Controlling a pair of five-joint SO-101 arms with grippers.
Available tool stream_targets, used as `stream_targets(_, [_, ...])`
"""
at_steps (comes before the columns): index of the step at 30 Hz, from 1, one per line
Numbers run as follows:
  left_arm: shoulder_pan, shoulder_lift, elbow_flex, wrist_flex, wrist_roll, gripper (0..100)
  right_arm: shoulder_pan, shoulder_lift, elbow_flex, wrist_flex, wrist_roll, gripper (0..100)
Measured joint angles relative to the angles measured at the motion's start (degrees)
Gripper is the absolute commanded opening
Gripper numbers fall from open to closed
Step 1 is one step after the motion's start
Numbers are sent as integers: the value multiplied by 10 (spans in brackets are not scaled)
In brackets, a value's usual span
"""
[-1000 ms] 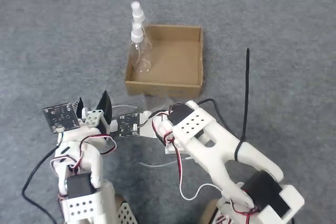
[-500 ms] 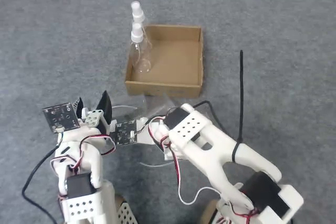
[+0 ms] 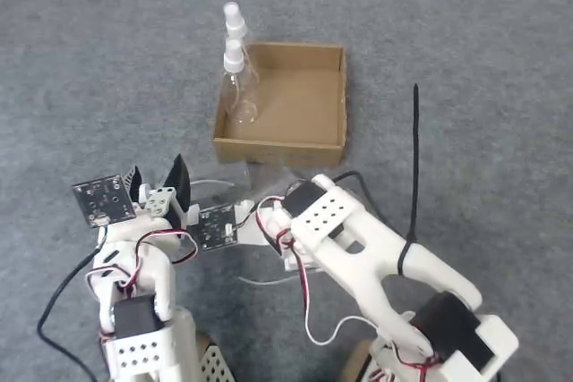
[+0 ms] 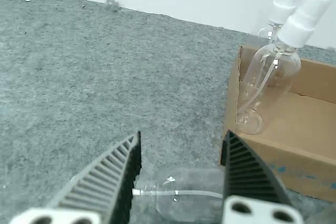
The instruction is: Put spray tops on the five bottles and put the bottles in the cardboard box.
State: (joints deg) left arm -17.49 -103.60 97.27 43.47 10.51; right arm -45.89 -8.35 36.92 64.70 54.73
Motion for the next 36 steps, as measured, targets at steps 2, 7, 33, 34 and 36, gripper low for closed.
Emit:
stream_targets(2, [0,0,0,0,0,233,5,0,0,0,4,239])
stream_targets(7, [0,0,0,0,0,233,8,0,0,-4,4,238])
stream_targets(33, [0,0,0,0,0,233,8,0,0,-47,-347,238])
stream_targets(34, [0,0,0,0,0,233,8,0,0,-47,-358,238])
stream_targets(36, [0,0,0,0,0,233,8,0,0,-47,-373,238])
